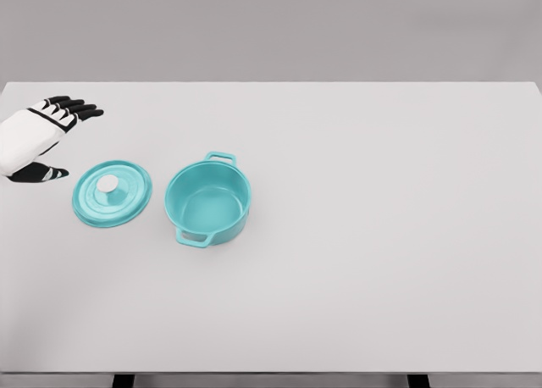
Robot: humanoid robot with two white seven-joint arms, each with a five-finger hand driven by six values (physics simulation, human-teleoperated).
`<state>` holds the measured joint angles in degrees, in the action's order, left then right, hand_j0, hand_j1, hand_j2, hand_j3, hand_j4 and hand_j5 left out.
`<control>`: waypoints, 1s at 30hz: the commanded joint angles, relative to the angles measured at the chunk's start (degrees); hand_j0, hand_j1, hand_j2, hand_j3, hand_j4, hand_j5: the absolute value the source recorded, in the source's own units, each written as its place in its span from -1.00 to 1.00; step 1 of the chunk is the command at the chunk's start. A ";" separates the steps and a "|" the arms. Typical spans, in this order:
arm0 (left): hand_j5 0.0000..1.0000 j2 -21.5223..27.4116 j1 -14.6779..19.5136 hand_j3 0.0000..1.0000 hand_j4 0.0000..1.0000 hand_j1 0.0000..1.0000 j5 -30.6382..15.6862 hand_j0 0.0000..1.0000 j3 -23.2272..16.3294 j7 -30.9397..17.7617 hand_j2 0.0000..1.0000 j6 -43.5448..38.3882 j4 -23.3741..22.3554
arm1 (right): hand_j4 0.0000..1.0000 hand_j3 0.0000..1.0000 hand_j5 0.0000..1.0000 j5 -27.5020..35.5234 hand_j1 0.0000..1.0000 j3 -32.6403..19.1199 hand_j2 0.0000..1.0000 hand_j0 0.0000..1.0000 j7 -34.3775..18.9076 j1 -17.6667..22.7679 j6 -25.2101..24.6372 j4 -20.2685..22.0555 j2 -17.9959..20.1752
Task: Cover the pot with left arm
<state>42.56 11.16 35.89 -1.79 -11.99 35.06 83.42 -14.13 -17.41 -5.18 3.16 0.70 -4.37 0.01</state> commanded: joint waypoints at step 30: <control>0.49 6.40 16.00 0.49 0.49 0.49 -13.57 0.49 -20.27 -15.79 0.49 -0.06 -10.73 | 1.00 1.00 1.00 -0.02 1.00 0.01 1.00 1.00 -0.01 0.00 0.00 -0.02 -0.01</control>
<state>48.85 27.16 22.99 -22.10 -27.83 35.13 72.73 -14.13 -17.41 -5.18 3.16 0.70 -4.38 0.01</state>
